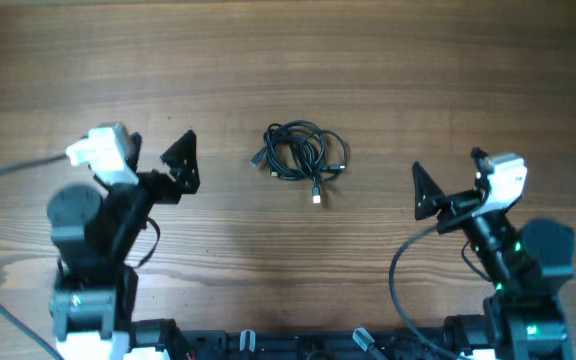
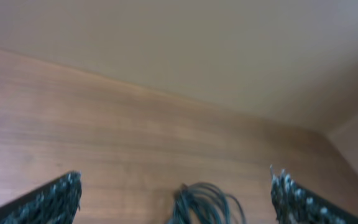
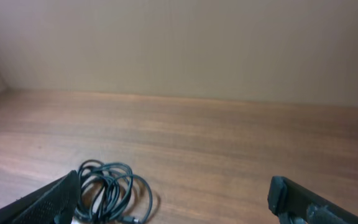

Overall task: Untangle cables
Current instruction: 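Move left gripper down onto the black cable bundle and grasp it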

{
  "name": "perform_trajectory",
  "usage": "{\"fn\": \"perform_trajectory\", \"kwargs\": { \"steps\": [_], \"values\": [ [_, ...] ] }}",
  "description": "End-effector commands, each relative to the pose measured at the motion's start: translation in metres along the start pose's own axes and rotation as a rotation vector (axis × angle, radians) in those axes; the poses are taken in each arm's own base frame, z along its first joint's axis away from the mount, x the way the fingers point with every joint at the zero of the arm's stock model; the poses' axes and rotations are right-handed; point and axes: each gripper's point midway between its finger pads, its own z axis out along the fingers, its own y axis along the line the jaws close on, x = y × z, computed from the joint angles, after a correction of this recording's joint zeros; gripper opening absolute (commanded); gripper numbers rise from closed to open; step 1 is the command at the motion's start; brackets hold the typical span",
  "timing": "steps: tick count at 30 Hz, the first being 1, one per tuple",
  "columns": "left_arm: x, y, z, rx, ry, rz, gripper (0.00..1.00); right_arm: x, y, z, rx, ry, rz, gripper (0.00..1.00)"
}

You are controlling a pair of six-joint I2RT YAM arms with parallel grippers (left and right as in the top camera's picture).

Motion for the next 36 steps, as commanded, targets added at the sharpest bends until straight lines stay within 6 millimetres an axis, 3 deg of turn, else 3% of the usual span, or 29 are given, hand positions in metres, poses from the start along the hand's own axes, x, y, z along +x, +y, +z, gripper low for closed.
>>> {"fn": "perform_trajectory", "kwargs": {
  "steps": [1, 4, 9, 13, 16, 19, 25, 28, 36],
  "values": [
    [-0.03, -0.027, 0.014, 0.082, 0.095, -0.022, 1.0, -0.03, 0.006, 0.005, -0.034, 0.025, 0.003, 1.0],
    [-0.036, -0.032, 0.028, 0.077, 0.197, -0.052, 1.0, -0.042, 0.01, 0.015, -0.068, 0.083, 0.023, 1.0],
    [-0.028, -0.061, 0.061, 0.106, 0.398, -0.06, 1.0, -0.058, 0.021, 0.042, -0.169, 0.237, 0.059, 1.0],
    [-0.009, -0.064, 0.082, 0.119, 0.462, -0.099, 1.0, -0.053, 0.032, 0.062, -0.288, 0.321, 0.047, 1.0],
    [0.005, -0.068, 0.089, 0.146, 0.525, -0.181, 1.0, -0.036, 0.034, 0.074, -0.316, 0.391, 0.147, 1.0],
    [0.037, -0.062, 0.111, 0.082, 0.605, -0.184, 0.9, -0.022, 0.039, 0.083, -0.345, 0.464, 0.306, 1.0],
    [0.12, -0.047, 0.157, -0.198, 0.717, -0.198, 0.8, 0.001, 0.034, 0.098, -0.334, 0.538, 0.344, 1.0],
    [0.166, -0.03, 0.185, -0.343, 0.734, -0.199, 0.63, 0.007, 0.032, 0.102, -0.332, 0.556, 0.353, 1.0],
    [0.185, -0.028, 0.202, -0.358, 0.726, -0.238, 0.51, 0.01, 0.031, 0.103, -0.322, 0.569, 0.375, 1.0]
  ]
}}
